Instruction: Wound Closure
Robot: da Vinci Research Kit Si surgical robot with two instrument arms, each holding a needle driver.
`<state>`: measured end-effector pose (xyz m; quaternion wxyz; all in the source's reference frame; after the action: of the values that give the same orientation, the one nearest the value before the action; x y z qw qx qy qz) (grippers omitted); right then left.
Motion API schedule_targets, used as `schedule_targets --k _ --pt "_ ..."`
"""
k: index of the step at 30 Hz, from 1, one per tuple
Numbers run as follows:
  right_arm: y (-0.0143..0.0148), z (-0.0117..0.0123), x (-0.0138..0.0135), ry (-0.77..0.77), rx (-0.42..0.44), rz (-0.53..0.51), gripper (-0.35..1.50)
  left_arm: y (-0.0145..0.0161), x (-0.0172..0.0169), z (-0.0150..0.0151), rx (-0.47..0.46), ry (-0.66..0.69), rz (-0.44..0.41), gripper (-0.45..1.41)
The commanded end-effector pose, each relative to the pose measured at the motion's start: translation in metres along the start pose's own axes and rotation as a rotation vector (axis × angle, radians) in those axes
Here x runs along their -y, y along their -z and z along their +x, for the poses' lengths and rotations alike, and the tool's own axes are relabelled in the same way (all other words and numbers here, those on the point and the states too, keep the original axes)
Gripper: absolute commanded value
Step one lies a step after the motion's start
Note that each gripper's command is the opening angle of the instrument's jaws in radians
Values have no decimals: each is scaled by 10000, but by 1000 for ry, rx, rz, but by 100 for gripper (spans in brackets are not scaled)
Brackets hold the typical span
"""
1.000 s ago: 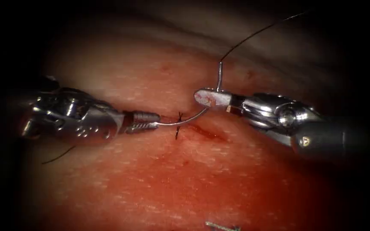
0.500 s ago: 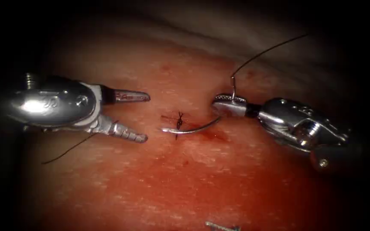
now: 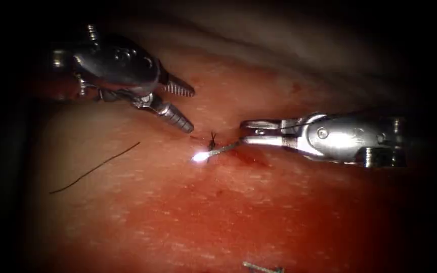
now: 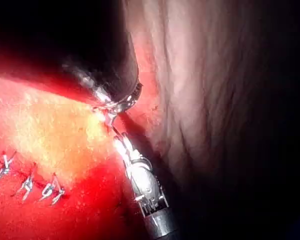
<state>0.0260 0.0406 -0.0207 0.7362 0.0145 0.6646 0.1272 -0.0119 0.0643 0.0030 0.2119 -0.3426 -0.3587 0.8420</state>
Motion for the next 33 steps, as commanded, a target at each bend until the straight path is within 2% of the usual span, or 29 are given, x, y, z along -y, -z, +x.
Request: schedule_targets --k 1,5,16,27,30,33 --pt "-11 9 -5 23 -18 5 -35 -12 4 6 3 16 -35 71" --pt "-10 28 -5 89 -25 5 -35 -21 9 18 24 12 -108 71" --pt "-7 43 -2 281 -66 -3 -35 -21 15 29 137 7 -112 71" --pt "-6 55 0 319 -74 -4 -35 -34 23 28 185 2 -96 70" --pt "-7 56 0 319 -74 -4 -35 -34 22 27 194 -1 -132 61" --pt "-9 57 2 318 -74 -5 -35 -33 21 25 220 9 -142 60"
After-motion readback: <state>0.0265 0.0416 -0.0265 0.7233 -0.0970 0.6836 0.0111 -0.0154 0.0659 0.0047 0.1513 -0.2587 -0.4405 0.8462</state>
